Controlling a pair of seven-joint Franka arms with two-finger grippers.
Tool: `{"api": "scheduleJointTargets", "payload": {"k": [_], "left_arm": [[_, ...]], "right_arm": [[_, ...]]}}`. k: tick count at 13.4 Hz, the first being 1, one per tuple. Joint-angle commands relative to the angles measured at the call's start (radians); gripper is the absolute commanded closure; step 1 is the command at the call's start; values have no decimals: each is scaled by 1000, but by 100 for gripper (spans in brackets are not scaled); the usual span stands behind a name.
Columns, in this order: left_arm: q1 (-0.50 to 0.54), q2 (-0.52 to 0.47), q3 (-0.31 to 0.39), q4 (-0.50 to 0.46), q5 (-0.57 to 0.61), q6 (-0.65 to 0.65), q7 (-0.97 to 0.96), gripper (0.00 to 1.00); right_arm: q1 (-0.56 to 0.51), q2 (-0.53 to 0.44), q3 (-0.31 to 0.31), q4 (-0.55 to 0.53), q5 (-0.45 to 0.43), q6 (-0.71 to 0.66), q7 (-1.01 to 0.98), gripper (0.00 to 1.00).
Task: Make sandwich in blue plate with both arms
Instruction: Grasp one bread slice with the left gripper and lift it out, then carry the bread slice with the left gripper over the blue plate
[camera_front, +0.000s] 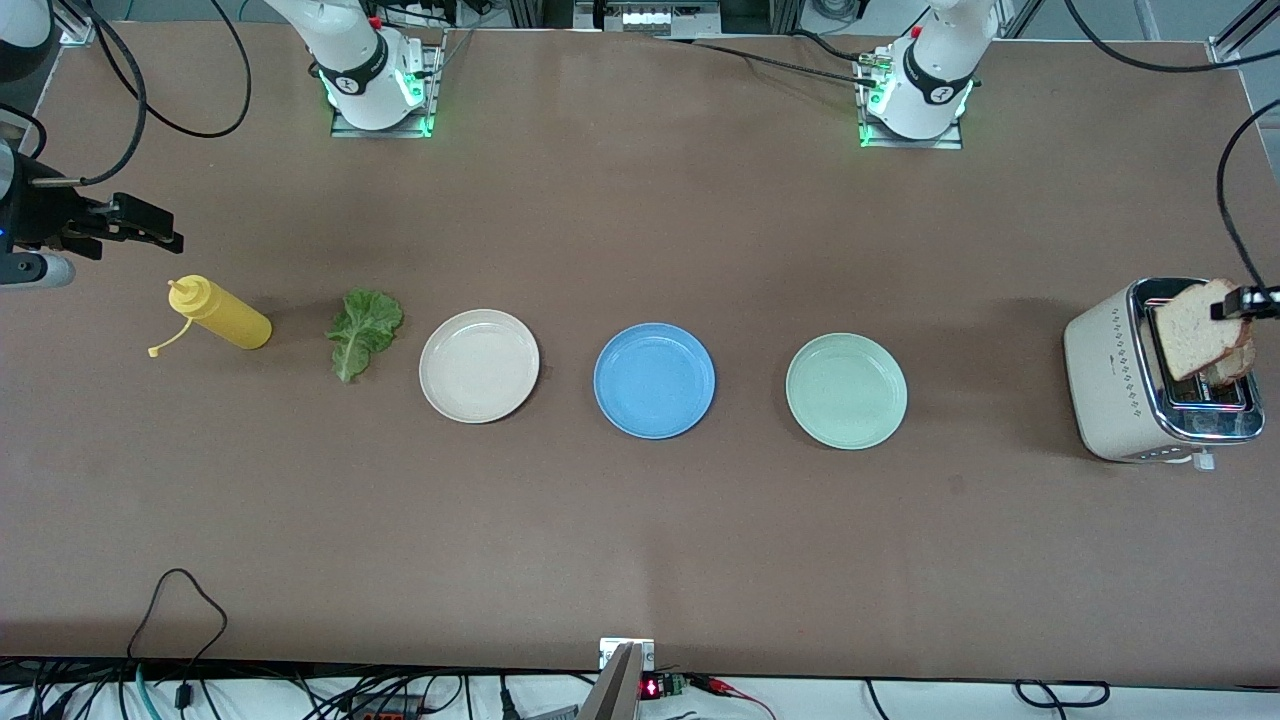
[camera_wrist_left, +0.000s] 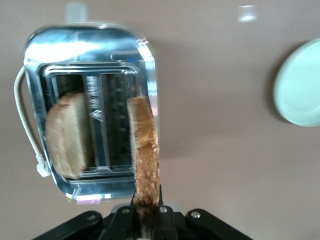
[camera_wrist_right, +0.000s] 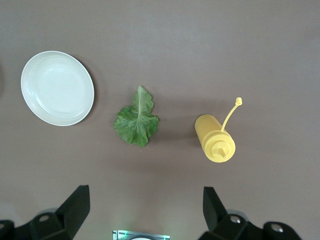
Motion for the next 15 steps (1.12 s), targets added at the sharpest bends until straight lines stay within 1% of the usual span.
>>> {"api": "scheduleJointTargets", "payload": {"k": [1,2,3,4,6,9,11,13,15], "left_arm": [[-19,8,-139,70,-23,-105,-22,99],[-17,14,-208,61,-58,-105,-73,99],[-25,28,-249,55,-114,-99,-155,99],[-58,53,-280,52,-168,-90,-238,99],[-145,97,-287,42,-268,-3,-325,99],[-245,183,-285,3,-430,175,-412,99],[-330,218,-287,-40,-449,351,-467,99],[-425,261,-287,-79,-467,500,-535,99],[-506,263,-288,-180,-472,704,-590,99]], "right_arm": [[4,-12,1,-14,-9,1,33,0],[4,-14,1,-14,-9,2,34,0],[4,-14,1,-14,-14,2,34,0],[4,-14,2,-14,-26,2,34,0],[5,-14,2,-14,-32,-1,34,0],[7,-14,2,-14,-45,1,35,0],[15,-14,2,-14,-46,-1,76,0],[25,-14,4,-14,-45,-2,136,0],[24,-12,2,-14,-42,-2,146,0]]}}
